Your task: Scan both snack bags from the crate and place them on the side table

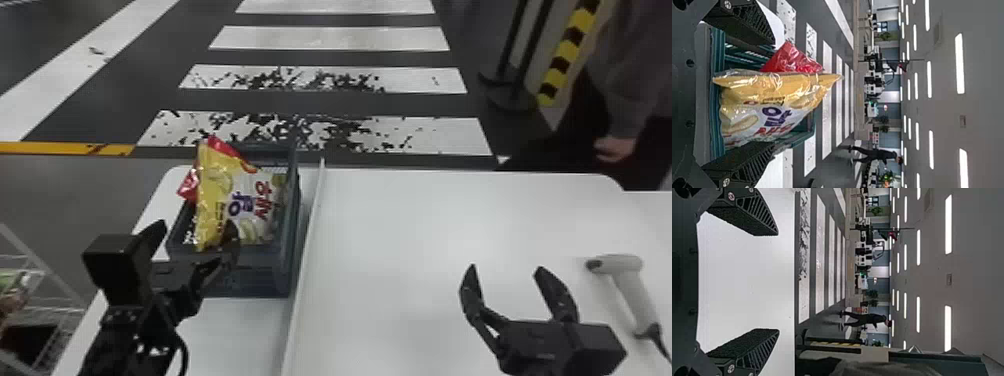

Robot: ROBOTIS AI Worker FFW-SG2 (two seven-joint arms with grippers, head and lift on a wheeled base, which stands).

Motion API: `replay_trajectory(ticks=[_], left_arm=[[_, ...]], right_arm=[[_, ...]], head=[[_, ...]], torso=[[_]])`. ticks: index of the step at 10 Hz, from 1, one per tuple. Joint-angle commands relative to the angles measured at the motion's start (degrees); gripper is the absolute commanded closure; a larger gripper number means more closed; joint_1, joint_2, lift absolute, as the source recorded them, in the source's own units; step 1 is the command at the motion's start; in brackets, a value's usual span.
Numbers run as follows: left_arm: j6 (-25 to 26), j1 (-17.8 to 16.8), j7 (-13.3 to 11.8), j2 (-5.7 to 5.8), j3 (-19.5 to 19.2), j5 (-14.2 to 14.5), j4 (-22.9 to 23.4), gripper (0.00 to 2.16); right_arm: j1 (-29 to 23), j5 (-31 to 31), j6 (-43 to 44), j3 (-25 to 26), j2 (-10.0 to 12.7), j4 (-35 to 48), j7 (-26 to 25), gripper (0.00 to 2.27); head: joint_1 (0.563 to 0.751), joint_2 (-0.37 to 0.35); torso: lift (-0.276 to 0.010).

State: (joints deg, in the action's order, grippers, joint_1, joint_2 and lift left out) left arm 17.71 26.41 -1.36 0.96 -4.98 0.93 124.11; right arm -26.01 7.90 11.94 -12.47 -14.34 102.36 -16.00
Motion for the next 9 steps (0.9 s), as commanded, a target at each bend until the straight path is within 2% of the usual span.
replay_trajectory(ticks=[1,2,4,7,8,9], left_arm=[[4.40,-3.12,-0.49,0.01,-2.41,1.62,-0.45,0.09],[5.28,-4.87,-0.49,-0.08,-3.02,1.62,-1.42,0.09],[9.15,-9.18,-2.95,-0.08,-3.55,2.15,-4.67,0.12],[14.60,-12.52,-5.58,0.01,-3.20,2.15,-7.48,0.17],[15.47,-12.70,-7.69,0.01,-3.46,2.23,-7.48,0.23],[18.64,-12.52,-10.59,0.01,-3.64,2.41,-7.22,0.39]], right_arm=[[-0.27,-0.07,-0.48,-0.01,-0.17,0.39,0.00,0.11],[-0.62,-0.34,-0.48,-0.01,-0.43,0.39,0.00,0.11],[-0.62,-0.43,-0.65,-0.10,-0.52,0.56,0.00,0.11],[-0.62,-0.43,-0.83,-0.01,-0.69,0.74,0.00,0.11],[-0.62,-0.43,-0.83,-0.01,-0.61,0.74,0.00,0.11],[-0.62,-0.43,-0.83,-0.01,-0.61,0.74,0.00,0.11]], head=[[0.695,0.058],[0.695,0.081],[0.695,0.101],[0.695,0.089],[0.695,0.081],[0.695,0.071]], torso=[[-0.095],[-0.095],[-0.095],[-0.095],[-0.095],[-0.095]])
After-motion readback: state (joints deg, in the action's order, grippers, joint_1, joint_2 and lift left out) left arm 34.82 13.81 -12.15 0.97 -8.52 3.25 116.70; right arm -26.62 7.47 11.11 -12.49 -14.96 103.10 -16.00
